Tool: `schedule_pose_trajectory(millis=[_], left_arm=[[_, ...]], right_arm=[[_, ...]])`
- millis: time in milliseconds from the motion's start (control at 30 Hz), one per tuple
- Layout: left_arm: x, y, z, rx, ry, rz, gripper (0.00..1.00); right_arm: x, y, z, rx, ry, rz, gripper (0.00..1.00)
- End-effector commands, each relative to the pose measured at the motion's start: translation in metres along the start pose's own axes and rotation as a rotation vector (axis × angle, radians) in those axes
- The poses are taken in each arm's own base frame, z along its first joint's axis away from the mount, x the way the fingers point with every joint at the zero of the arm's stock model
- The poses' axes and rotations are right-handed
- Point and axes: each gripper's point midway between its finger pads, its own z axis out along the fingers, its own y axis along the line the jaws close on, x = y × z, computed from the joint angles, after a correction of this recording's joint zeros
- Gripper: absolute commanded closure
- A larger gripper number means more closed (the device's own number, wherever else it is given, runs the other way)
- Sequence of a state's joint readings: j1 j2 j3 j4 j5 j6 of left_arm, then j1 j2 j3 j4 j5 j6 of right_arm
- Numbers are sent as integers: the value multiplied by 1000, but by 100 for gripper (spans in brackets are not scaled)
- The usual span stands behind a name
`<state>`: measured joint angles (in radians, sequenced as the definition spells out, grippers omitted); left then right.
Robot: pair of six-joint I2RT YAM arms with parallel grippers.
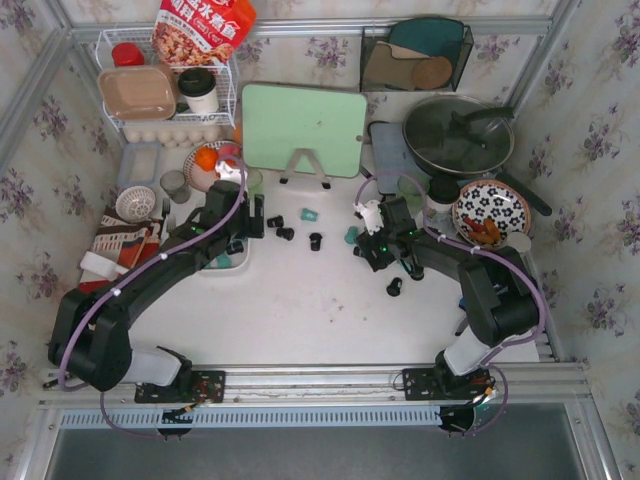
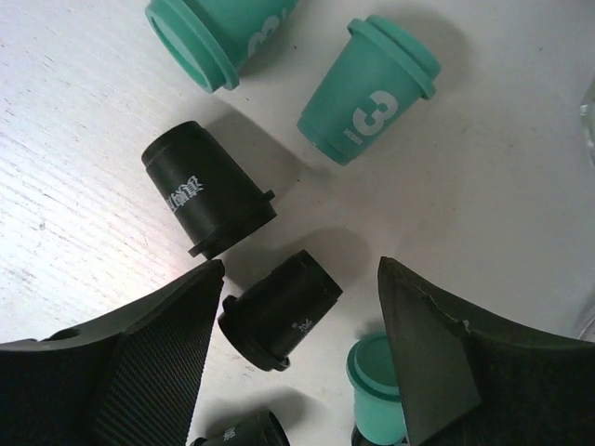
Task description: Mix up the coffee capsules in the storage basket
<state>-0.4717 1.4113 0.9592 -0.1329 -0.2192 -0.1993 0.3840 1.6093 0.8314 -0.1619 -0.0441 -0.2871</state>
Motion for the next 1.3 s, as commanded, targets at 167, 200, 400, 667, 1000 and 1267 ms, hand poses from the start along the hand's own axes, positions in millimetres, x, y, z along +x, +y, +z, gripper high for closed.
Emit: schedule_pose_trajectory(millis=[167,200,400,667,1000,1267], left_arm=[[-19,-2,-16,-3,-80,10,16],[-19,-3,-16,0,-81,11,17],[-15,-11,-17,15,-69,31,17],[-12,-19,-23,34,-79,37,17],[-13,-24,-29,51,-91,44,17],[-13,-30,-28,64,-94,59,17]], right_arm=[[8,8,7,-39,35,73,30],[10,11,6,-51,35,75,30],[6,7,-4,6,10,195,31],[-19,-2,-23,117,-118,515,38],[4,-6,-7,191,-18,599,59],[10,-1,-1,167,22,576,65]])
